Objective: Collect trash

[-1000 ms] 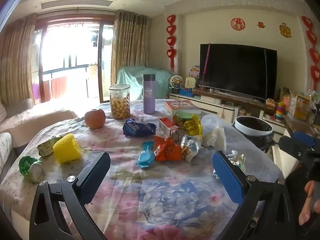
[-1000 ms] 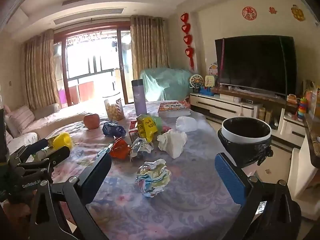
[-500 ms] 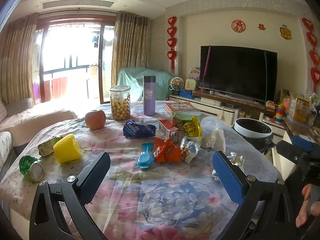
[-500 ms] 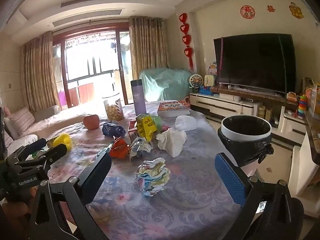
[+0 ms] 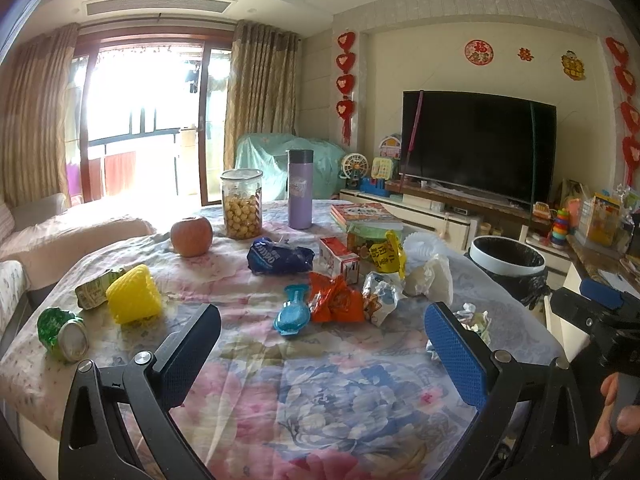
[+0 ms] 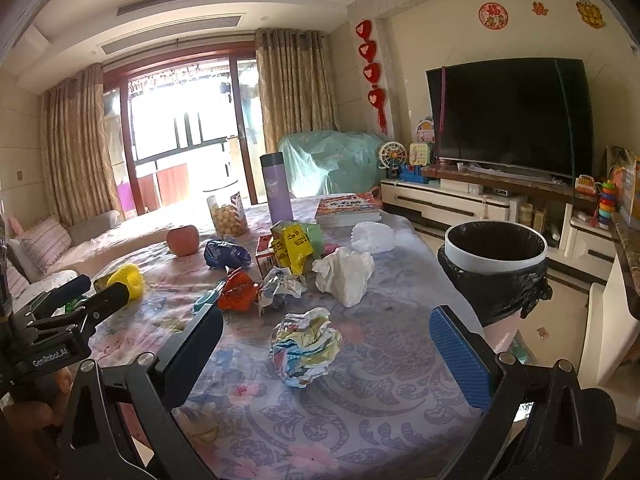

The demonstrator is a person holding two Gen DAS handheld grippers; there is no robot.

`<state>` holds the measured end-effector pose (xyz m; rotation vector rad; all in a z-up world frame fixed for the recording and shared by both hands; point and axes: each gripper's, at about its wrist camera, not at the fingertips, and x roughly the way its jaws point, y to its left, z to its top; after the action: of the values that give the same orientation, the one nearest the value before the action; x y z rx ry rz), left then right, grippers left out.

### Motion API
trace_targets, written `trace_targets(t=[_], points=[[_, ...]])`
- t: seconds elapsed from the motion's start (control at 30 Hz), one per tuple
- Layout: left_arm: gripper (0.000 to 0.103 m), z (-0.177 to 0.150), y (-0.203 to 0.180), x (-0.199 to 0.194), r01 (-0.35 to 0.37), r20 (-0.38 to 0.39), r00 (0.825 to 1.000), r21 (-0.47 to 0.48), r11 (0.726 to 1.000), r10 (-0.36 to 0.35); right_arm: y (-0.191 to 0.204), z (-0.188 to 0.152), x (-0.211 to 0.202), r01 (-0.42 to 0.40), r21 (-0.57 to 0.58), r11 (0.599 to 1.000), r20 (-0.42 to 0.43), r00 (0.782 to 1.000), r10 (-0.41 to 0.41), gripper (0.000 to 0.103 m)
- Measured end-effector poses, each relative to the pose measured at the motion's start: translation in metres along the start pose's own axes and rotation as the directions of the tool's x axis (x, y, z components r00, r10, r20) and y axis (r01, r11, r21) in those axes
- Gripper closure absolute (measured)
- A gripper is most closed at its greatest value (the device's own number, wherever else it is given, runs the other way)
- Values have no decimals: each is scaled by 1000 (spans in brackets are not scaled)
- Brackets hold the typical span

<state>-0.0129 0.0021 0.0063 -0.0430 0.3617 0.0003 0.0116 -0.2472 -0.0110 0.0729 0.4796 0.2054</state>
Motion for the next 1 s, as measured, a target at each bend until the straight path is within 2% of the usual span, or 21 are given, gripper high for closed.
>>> trace_targets(t=[1.0], points=[[1,-7,3,6,1,-12,1000,-7,1000,-1,3,-4,2,-27,10,1000,-11,1000,27,0]])
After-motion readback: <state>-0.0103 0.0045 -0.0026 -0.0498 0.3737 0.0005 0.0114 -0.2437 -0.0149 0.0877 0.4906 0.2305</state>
